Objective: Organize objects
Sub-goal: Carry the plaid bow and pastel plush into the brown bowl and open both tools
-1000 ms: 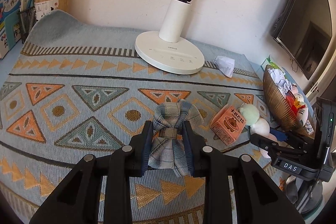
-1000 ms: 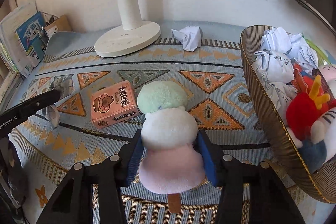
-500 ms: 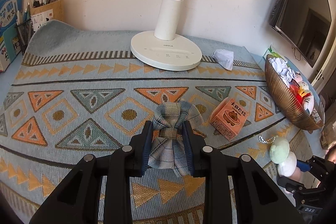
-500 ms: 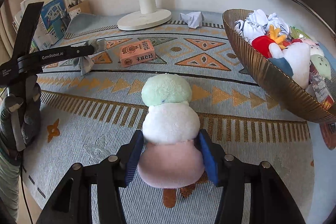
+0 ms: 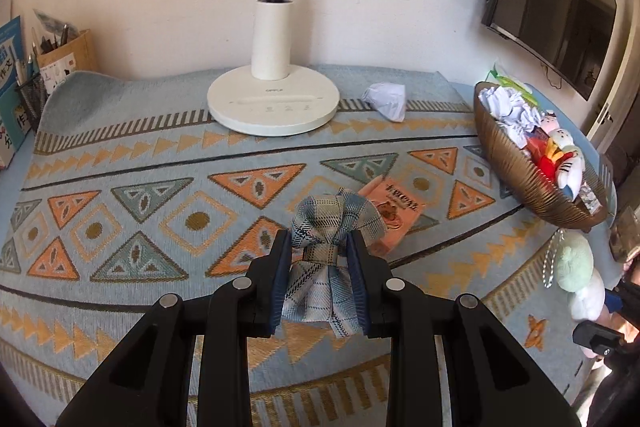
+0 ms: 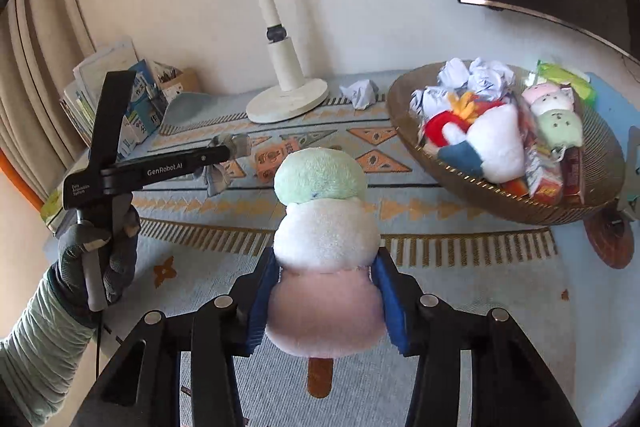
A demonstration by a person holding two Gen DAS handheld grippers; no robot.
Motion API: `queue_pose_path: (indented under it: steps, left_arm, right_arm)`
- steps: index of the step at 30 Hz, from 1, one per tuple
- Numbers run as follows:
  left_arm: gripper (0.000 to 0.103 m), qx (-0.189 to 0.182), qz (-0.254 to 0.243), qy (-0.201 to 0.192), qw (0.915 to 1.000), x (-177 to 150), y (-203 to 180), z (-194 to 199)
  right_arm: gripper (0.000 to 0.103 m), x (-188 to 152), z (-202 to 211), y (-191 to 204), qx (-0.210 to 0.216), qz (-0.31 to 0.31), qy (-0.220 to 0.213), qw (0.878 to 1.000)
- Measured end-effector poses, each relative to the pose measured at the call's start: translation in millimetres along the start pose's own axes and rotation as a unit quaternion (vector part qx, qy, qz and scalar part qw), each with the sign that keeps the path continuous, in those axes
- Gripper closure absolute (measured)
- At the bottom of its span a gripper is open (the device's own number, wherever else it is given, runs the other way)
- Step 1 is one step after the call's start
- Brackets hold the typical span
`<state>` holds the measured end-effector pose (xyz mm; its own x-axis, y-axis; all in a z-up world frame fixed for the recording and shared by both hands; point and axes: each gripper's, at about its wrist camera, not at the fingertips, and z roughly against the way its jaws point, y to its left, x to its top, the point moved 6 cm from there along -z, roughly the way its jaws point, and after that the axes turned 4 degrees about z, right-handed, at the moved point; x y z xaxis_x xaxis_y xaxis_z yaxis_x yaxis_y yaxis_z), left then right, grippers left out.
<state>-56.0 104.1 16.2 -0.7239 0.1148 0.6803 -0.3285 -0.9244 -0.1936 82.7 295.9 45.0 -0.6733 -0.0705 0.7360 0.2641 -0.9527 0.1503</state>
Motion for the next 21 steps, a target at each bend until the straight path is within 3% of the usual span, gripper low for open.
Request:
queue_pose_path:
  steps: [3,8,12,16,18,20,21]
  left_arm:
    - [0.078,-0.041,-0.032,-0.024,0.9983,24.1,-51.7,18.6]
    - [0.078,-0.107,-0.079,-0.037,0.9905,66.3,-142.6,21.3]
    - [0.078,-0.127,-0.105,-0.035,0.9858,82.0,-192.6,7.3]
    - [0.078,-0.128,-0.102,-0.031,0.986,91.2,-216.4,-16.2]
    - [0.077,-0.113,-0.102,-0.06,0.9865,94.4,-222.3,-20.8]
    - [0.058,-0.121,-0.091,-0.075,0.9857,93.9,-225.8,-23.2]
    - [0.037,-0.133,-0.083,-0.065,0.9855,92.7,-226.4,-26.7]
  right_arm:
    - [0.056,27.8,41.6,-32.7,-0.036,-0.02,-0.054,0.998]
    - [0.056,63.7,73.9,-99.2,-0.088,-0.076,-0.081,0.99]
    - [0.056,83.5,74.8,-138.1,-0.135,-0.107,-0.092,0.981]
    - [0.055,94.0,63.8,-174.1,-0.183,-0.145,-0.089,0.968]
    - [0.054,92.3,46.4,-193.3,-0.181,-0.175,-0.066,0.966]
    - [0.053,84.9,27.2,-209.1,-0.166,-0.204,-0.029,0.964]
    - [0.053,80.9,21.1,-213.6,-0.172,-0.21,-0.016,0.962]
